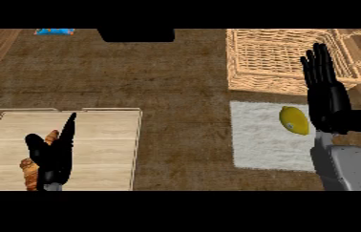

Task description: Pick the lemon from the placemat and place it in the basket

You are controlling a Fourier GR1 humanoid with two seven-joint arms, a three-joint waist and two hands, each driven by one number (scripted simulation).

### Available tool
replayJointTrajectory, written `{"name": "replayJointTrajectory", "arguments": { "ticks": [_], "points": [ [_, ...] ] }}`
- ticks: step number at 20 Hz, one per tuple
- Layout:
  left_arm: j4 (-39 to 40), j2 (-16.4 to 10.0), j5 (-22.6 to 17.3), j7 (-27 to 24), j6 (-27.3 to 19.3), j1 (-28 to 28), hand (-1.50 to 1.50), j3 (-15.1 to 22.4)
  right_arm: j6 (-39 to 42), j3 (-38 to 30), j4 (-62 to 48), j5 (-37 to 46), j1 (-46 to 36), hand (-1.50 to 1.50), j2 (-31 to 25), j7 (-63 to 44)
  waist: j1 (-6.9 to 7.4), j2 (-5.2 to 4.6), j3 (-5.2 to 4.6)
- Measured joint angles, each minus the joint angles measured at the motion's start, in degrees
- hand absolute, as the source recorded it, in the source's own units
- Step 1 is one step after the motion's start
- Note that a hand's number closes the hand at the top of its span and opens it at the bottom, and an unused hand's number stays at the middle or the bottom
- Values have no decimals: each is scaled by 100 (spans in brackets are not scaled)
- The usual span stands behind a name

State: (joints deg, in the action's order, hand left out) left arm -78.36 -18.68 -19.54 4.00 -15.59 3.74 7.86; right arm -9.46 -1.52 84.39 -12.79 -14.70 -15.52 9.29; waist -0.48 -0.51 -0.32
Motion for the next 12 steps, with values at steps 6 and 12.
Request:
{"name": "replayJointTrajectory", "arguments": {
  "ticks": [6,12],
  "points": [
    [-1255,-833,574,46,-1,1643,0,-76,944,-405,-69,-790,315,150,-275,105,-13,180,215],
    [-1900,-232,544,-397,-175,509,0,20,1753,191,535,-565,778,-150,-359,577,-160,131,94]
  ]
}}
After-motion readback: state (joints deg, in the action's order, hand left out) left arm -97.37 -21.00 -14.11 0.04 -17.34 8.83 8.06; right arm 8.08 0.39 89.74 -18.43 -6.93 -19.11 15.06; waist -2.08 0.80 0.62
